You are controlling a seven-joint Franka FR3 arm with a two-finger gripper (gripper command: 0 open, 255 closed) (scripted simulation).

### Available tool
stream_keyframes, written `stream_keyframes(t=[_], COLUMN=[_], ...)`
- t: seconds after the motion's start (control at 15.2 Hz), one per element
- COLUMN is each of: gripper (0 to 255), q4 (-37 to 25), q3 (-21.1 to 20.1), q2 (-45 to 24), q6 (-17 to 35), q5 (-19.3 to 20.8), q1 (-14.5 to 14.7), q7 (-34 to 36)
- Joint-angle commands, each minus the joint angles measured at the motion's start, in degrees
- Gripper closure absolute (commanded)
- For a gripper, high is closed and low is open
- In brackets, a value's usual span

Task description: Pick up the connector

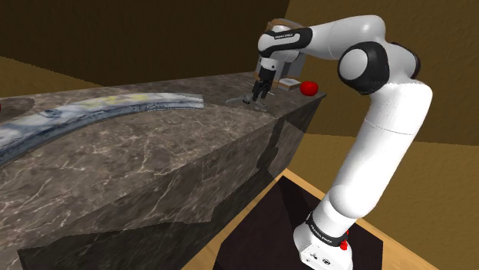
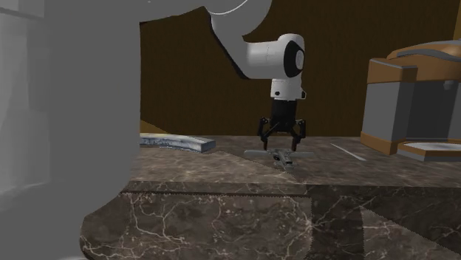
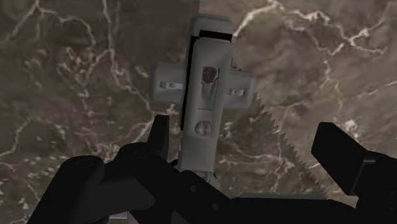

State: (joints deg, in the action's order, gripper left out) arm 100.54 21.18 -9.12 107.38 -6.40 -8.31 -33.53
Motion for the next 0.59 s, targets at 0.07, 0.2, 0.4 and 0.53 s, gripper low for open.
stream_keyframes(t=[0.07, 0.2, 0.4, 0.53], gripper=[0, 0, 0, 0], q4=[-5.23, -4.01, -2.32, -0.96], q3=[0.33, 0.26, 0.17, 0.08], q2=[-4.75, -5.01, -5.49, -5.98], q6=[-0.70, 0.75, 2.88, 4.68], q5=[-1.79, -1.94, -2.21, -2.48], q1=[-1.42, -1.43, -1.42, -1.44], q7=[-2.03, -2.18, -2.44, -2.69])
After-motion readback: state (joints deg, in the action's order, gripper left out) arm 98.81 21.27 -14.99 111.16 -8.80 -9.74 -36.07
